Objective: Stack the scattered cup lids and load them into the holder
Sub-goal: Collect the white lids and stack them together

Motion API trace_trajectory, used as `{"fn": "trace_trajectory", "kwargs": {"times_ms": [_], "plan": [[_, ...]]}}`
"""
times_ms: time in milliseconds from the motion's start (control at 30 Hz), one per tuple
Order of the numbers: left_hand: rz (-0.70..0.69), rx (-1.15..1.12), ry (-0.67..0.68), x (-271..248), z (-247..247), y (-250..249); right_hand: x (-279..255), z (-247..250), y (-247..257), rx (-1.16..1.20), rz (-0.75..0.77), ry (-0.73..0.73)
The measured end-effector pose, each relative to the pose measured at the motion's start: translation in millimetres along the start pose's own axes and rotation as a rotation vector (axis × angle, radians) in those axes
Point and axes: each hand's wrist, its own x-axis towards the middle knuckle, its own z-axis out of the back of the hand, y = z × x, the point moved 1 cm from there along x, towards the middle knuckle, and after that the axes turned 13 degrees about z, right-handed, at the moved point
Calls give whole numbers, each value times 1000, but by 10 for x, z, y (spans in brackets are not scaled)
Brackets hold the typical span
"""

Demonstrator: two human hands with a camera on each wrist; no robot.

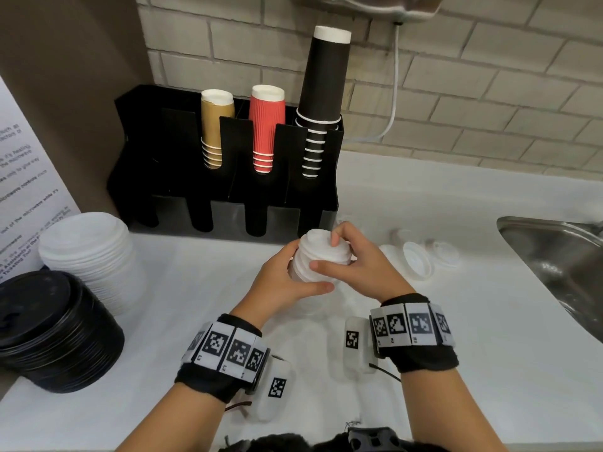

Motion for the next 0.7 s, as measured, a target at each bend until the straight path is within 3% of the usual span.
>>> {"fn": "trace_trajectory", "kwargs": {"times_ms": [700], "plan": [[-28,1,-62,-97,5,37,71,67,43,-87,8,234]]}}
